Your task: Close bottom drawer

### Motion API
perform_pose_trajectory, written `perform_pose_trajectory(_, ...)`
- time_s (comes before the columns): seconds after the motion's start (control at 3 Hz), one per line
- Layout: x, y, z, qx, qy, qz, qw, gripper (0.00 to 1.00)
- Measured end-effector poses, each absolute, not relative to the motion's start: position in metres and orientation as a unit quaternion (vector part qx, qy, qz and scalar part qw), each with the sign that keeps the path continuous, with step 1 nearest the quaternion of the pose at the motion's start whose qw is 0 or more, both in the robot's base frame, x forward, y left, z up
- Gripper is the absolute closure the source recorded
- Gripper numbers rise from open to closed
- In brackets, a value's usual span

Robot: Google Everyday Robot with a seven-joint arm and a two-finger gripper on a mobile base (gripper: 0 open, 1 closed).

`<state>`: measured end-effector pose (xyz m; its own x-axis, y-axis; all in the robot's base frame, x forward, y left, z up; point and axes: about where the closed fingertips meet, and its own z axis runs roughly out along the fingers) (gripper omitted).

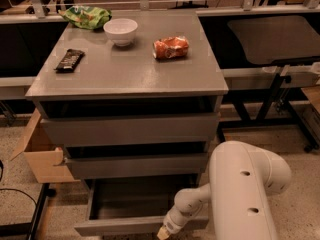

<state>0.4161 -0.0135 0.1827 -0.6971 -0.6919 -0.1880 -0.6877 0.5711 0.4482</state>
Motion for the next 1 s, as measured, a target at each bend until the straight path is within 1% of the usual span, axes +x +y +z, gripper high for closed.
perform_pose_trajectory(0.33,0.416,-0.013,0.183,0.389,-0.886,-0.251,0.004,1.00)
perform_pose_trajectory(0.67,0.444,-0.011,0.174,0.399,-0.881,-0.250,-0.047,1.00)
perform_pose_trajectory(1.0,0.448,-0.011,0.174,0.401,-0.879,-0.250,-0.055,1.00)
